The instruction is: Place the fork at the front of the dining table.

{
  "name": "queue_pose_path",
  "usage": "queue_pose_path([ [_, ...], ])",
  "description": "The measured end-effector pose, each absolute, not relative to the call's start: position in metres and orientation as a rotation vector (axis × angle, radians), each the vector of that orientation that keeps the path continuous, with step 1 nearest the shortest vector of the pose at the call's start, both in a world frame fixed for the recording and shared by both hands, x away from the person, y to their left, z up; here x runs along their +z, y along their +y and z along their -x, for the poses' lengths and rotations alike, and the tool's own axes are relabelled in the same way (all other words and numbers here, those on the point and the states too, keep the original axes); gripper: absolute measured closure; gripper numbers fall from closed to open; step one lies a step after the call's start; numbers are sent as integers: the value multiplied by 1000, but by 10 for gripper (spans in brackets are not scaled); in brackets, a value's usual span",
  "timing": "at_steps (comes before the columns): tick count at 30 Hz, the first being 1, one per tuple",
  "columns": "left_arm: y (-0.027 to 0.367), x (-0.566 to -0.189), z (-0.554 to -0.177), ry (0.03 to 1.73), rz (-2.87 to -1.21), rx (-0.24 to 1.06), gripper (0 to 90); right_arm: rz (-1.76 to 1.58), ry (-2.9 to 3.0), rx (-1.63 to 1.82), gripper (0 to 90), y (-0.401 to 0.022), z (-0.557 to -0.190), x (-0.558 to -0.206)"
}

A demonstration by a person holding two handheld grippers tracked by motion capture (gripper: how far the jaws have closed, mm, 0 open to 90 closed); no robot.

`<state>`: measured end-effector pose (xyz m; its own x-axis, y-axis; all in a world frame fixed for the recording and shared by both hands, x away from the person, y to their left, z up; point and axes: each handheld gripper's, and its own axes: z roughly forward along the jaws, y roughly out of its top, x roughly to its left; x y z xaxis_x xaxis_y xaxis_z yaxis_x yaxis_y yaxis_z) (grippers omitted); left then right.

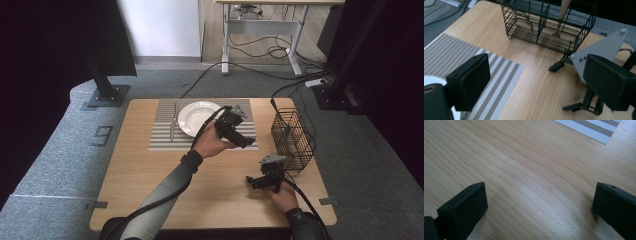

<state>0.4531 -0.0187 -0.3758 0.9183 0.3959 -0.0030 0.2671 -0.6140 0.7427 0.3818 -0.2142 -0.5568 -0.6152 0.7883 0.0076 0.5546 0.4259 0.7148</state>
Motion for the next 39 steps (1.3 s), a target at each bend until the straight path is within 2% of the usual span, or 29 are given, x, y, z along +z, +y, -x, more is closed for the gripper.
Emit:
queue_pose_path([
  [5, -38, -366, -458, 416, -2275, 195, 139, -1152, 2356, 996, 0, -214, -382, -557],
  [21, -103, -357, -467, 343, -2320, 182, 203, -1155, 2360, 994, 0, -214, -382, -557],
  [29, -128, -365, -469, 319, -2336, 147, 368, -1155, 2360, 994, 0, -214, -382, -557],
  [37, -141, -377, -471, 318, -2366, 130, 493, -1147, 2362, 996, 0, -214, -382, -557],
  [39, -142, -379, -472, 325, -2372, 117, 551, -1141, 2363, 996, 0, -215, -382, -557],
])
